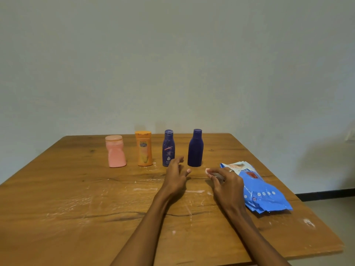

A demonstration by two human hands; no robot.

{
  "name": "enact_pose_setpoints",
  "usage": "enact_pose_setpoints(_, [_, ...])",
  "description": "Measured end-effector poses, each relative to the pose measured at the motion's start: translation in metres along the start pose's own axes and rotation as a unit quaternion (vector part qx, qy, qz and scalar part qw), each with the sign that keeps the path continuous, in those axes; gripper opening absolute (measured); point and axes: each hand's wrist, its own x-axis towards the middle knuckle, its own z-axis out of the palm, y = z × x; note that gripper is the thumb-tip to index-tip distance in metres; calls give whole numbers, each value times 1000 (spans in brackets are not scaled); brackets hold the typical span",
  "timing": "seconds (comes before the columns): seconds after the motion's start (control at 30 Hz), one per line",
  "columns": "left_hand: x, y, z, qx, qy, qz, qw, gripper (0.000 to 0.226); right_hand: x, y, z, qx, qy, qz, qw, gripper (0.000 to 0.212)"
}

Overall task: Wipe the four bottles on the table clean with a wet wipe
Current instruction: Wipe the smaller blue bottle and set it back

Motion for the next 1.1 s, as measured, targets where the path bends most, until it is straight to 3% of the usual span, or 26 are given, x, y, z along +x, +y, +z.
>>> enact_pose_setpoints(0.07, [-6,0,-7,40,82,53,994,37,-1,-1,-1,-1,1,-4,1000,22])
enact_pose_setpoints(0.17, [-11,4,-18,64,254,102,960,18,-3,-3,-1,-6,1,-16,1000,22])
enact_pose_setpoints(0.27, [-10,7,-19,122,306,104,938,29,-4,-3,-1,-8,-5,-21,1000,23])
enact_pose_setpoints(0.47, [8,4,-14,208,305,48,928,69,-5,-4,2,-13,8,-33,999,22])
enact_pose_setpoints(0.63, [25,-1,-8,239,304,8,922,79,-4,-2,3,-13,17,-37,999,22])
enact_pose_setpoints(1.1, [51,-4,-3,220,315,7,923,51,-2,3,7,-17,10,-37,999,26])
